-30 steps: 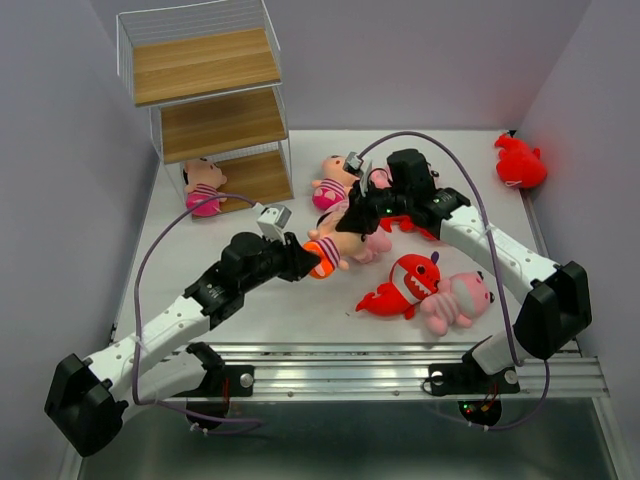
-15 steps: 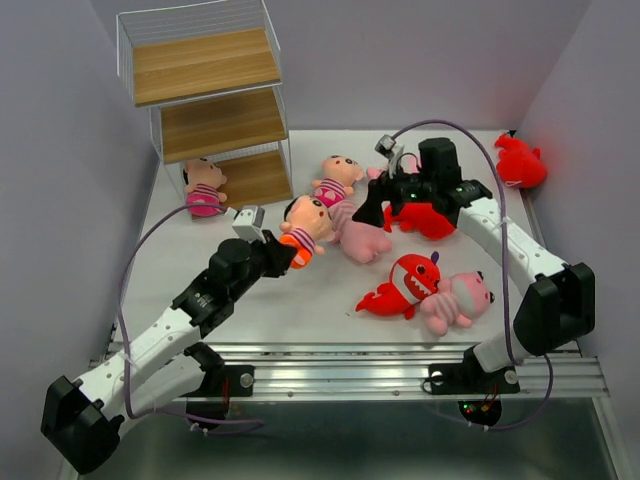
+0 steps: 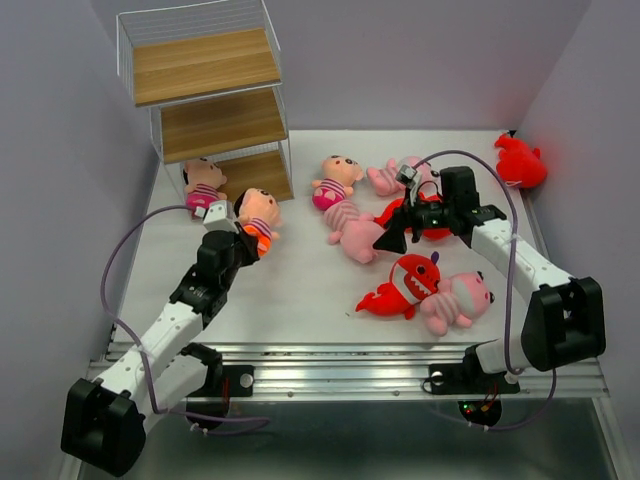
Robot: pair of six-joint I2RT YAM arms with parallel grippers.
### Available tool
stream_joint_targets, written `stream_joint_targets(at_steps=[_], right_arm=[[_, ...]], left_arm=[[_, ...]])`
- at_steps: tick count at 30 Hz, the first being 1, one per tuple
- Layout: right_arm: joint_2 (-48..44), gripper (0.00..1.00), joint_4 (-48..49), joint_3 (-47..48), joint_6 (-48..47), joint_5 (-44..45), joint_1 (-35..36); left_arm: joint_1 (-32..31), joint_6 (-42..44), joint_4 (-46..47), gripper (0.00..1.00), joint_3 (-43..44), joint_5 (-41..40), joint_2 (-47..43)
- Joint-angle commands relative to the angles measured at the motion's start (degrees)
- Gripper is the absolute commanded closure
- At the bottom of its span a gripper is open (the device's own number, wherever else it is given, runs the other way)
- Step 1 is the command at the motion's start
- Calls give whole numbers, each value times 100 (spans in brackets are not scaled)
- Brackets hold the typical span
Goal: Place and organize the stuffed toys onto the shelf
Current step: Place the stuffed toy onto shelf
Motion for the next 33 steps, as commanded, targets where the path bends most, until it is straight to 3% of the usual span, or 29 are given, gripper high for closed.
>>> stream_joint_targets(at_steps=[1, 17, 33], right_arm=[[8, 0, 242, -139, -316, -767, -266], [-177, 0, 242, -394, -598, -1093, -380], [-36, 0, 224, -421, -660, -1119, -433]], left_arm=[[252, 580, 1194, 100, -27, -316, 372], [1290, 967, 3312, 100, 641, 17, 2447], [1580, 432, 4236, 100, 1063, 124, 3572]])
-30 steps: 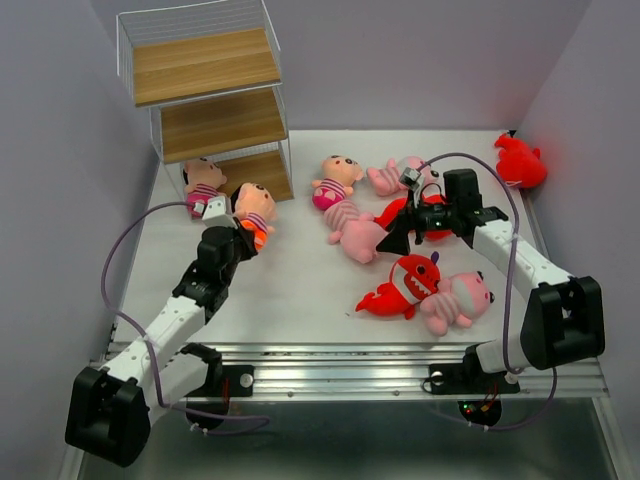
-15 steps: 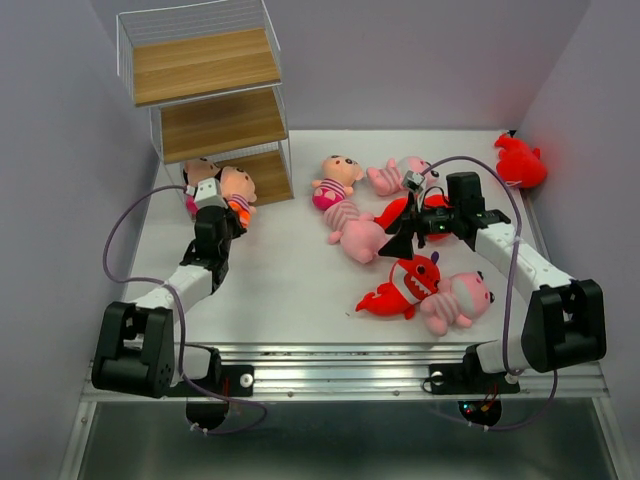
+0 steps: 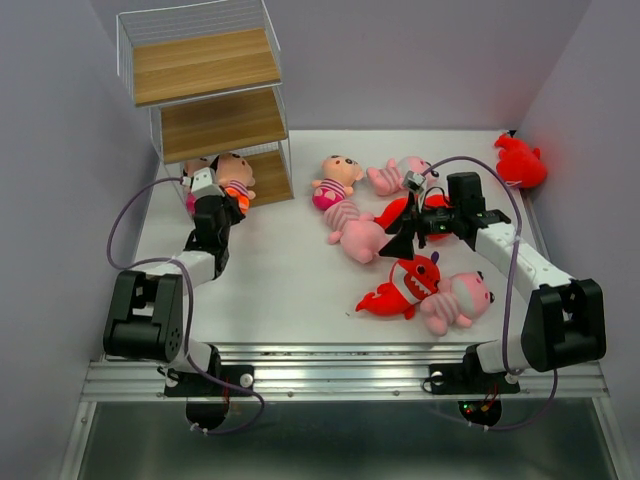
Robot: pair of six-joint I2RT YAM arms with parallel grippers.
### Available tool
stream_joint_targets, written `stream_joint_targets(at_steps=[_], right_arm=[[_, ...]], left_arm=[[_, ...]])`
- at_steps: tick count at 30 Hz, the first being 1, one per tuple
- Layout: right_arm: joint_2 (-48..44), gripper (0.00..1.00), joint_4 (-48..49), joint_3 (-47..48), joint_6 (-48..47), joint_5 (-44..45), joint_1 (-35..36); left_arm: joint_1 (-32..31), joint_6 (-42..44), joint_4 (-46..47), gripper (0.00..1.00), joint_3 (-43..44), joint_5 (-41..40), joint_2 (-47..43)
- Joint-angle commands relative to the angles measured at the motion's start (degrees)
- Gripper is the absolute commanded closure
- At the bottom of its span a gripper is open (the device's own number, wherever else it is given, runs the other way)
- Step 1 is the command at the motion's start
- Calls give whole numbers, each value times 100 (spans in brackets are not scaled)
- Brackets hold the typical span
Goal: Place and organize the stuffed toys onto the shelf
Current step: Place the stuffed toy onto shelf
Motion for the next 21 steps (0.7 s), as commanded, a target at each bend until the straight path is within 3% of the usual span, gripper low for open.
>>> stream_joint_targets(at_steps=[1, 21], right_arm=[[10, 0, 226, -34, -115, -140, -68], [72, 0, 209, -43, -124, -175, -121]], left_arm=[[35, -239, 706, 100, 355, -60, 195], [158, -846, 355, 100, 909, -543, 1031]])
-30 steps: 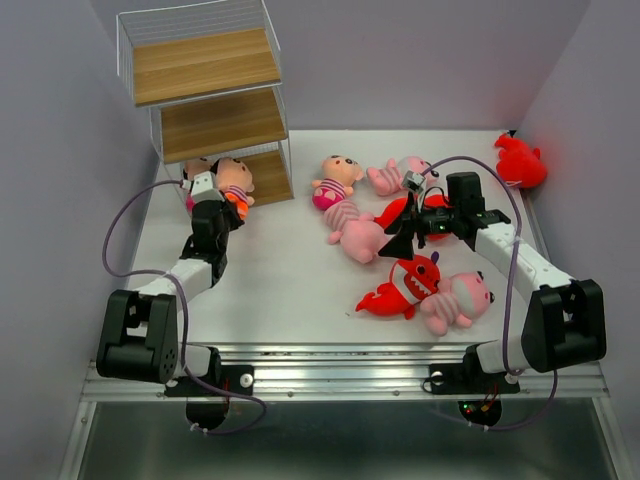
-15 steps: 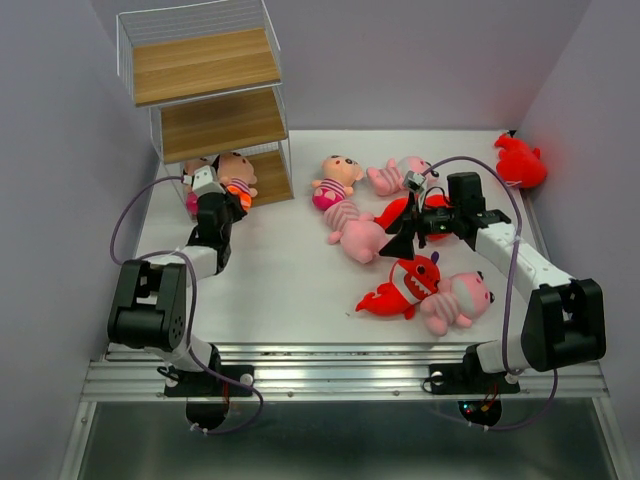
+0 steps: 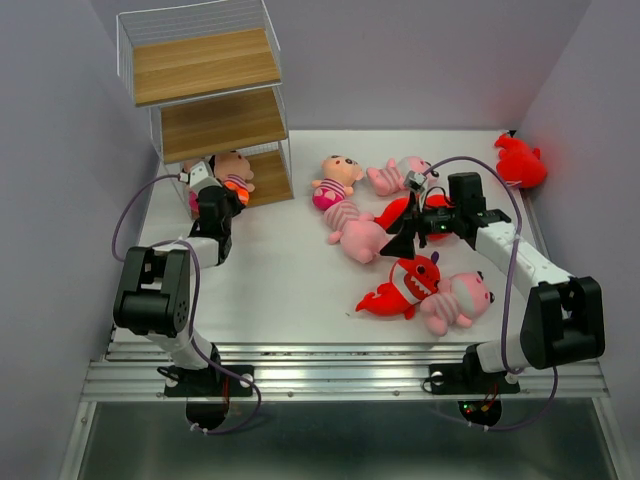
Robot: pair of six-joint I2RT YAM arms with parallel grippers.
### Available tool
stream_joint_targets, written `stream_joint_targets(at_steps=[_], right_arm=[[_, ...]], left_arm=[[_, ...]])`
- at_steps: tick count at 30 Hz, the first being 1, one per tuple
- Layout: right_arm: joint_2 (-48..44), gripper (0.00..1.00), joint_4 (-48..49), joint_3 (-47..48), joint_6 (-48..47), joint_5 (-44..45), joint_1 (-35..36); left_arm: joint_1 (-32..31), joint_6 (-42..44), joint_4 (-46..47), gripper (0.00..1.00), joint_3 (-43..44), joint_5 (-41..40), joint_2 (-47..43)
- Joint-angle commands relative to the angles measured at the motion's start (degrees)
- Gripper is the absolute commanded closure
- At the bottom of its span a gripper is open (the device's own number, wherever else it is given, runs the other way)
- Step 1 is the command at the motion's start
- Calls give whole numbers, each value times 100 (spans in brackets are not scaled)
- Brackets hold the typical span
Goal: Place and organize the stuffed toys onto the shelf
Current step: Place the stuffed toy onto shelf
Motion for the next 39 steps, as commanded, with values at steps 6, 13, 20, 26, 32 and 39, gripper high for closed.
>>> stream_joint_targets(at_steps=[6, 13, 20, 26, 32, 39], right_arm=[[19, 0, 191, -34, -100, -169, -55], [46, 0, 191, -34, -100, -186, -55], [72, 0, 191, -16, -100, -230, -108], [72, 0, 174, -16, -109, -231, -108], [72, 0, 165, -25, -127, -231, -108], [99, 0, 138, -16, -144, -222, -108]], left_arm=[[79, -92, 61, 100, 391, -242, 149], [79, 83, 456, 100, 93, 48, -105], [79, 136, 747, 100, -110, 215, -449], [62, 22, 756, 100, 92, 347, -230], [9, -57, 756, 100, 312, 391, 113], [-35, -13, 616, 100, 646, 461, 447]])
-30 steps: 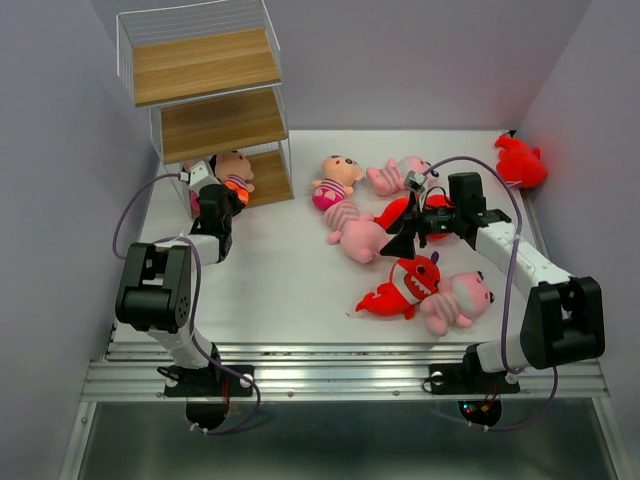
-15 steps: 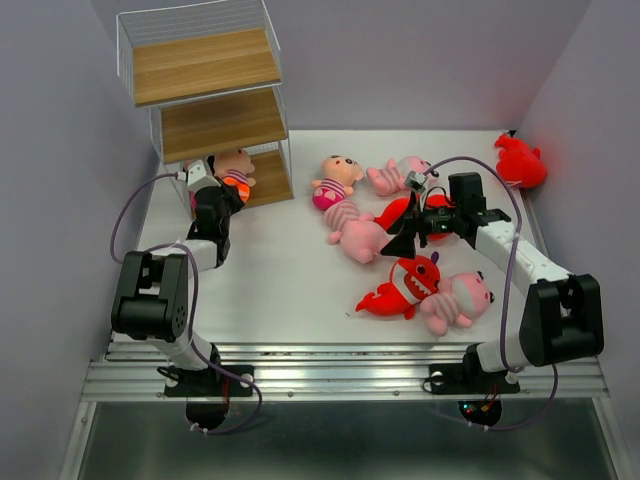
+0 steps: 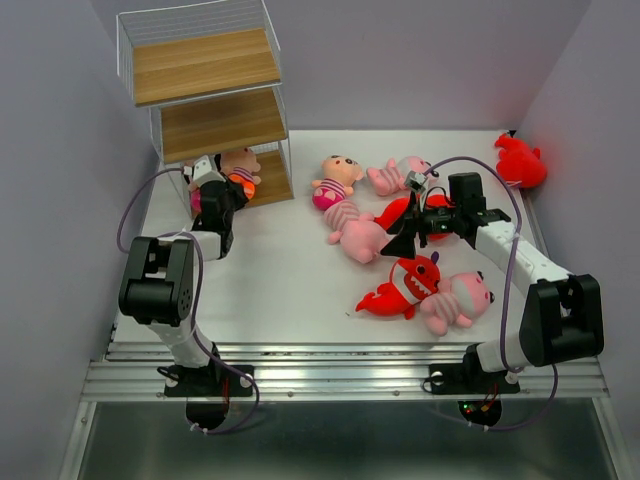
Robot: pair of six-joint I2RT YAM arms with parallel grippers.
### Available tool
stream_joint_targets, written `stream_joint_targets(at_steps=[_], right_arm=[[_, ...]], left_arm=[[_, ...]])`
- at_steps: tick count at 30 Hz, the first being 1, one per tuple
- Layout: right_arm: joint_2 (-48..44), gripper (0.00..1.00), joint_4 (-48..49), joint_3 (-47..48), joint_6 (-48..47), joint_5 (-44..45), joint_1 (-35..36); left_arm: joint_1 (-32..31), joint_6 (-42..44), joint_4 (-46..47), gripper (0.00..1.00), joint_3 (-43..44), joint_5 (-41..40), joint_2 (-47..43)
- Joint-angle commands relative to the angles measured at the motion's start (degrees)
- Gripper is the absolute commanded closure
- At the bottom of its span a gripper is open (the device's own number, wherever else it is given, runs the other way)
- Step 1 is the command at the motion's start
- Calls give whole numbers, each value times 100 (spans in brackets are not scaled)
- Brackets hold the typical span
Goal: Place and organize the stuffed toys onto the shelf
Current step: Place the stuffed toy onto shelf
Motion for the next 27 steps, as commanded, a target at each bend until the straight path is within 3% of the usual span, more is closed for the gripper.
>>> stream_joint_targets(at_steps=[1, 10, 27], right_arm=[[18, 0, 141, -14, -124, -163, -36], [26, 0, 97, 4, -168, -172, -36], [-44, 0, 79, 12, -177, -207, -89]], left_arm=[[-44, 39, 241, 100, 416, 44, 71], [-35, 154, -637, 100, 742, -553, 318], [0, -233, -1174, 100, 733, -1362, -33]])
